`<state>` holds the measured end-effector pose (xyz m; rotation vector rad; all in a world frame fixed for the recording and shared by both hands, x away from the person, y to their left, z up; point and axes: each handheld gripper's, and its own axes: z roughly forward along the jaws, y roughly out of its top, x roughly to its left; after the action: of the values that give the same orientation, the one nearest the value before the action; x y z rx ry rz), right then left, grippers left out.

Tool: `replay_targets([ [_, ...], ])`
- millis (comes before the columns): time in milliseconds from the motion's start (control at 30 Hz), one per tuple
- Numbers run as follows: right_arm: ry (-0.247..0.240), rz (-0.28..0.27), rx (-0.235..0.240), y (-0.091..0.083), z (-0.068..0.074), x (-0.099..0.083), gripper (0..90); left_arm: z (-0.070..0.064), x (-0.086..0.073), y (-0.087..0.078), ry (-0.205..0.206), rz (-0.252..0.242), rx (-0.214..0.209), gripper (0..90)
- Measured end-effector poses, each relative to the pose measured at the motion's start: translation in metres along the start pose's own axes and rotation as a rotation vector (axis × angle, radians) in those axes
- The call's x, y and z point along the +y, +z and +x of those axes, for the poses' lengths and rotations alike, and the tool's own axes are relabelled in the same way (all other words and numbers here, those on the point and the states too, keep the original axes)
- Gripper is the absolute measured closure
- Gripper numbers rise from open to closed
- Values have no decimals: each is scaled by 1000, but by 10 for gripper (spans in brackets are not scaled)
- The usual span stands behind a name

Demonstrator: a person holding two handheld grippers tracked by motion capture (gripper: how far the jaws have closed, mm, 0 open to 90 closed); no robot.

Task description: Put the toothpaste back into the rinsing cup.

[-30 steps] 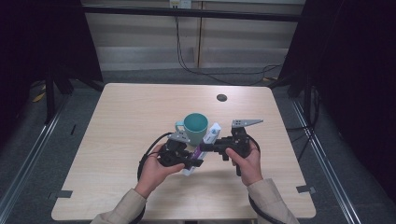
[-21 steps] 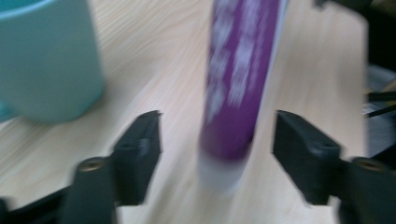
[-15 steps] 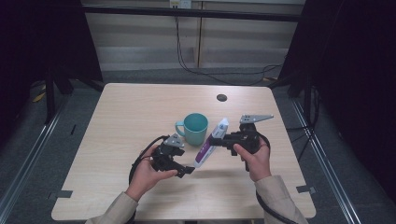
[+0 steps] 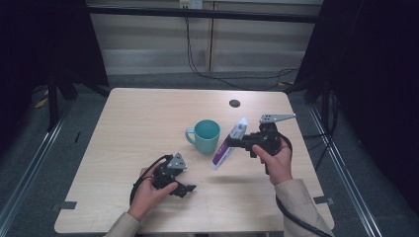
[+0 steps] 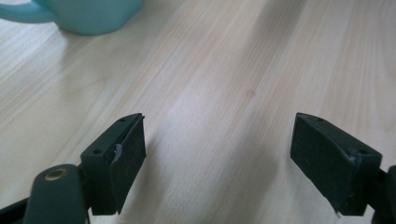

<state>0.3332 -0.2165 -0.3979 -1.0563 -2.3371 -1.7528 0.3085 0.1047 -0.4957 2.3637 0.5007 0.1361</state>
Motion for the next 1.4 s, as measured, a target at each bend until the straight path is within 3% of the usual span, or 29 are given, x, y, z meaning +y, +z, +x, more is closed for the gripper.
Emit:
replay_targets([
  [67,3,0,2,0,-1,1,762,-1,-4,3,-10,-17,-1,181],
  [300,2,-4,0,0,-3,6,762,-1,-12,2,14,-42,11,159],
  [500,0,-11,1,-1,-3,14,762,-2,-16,3,-3,-91,10,143],
  [1400,-18,-73,-19,2,-3,67,761,-2,-16,4,-1,-93,15,131],
])
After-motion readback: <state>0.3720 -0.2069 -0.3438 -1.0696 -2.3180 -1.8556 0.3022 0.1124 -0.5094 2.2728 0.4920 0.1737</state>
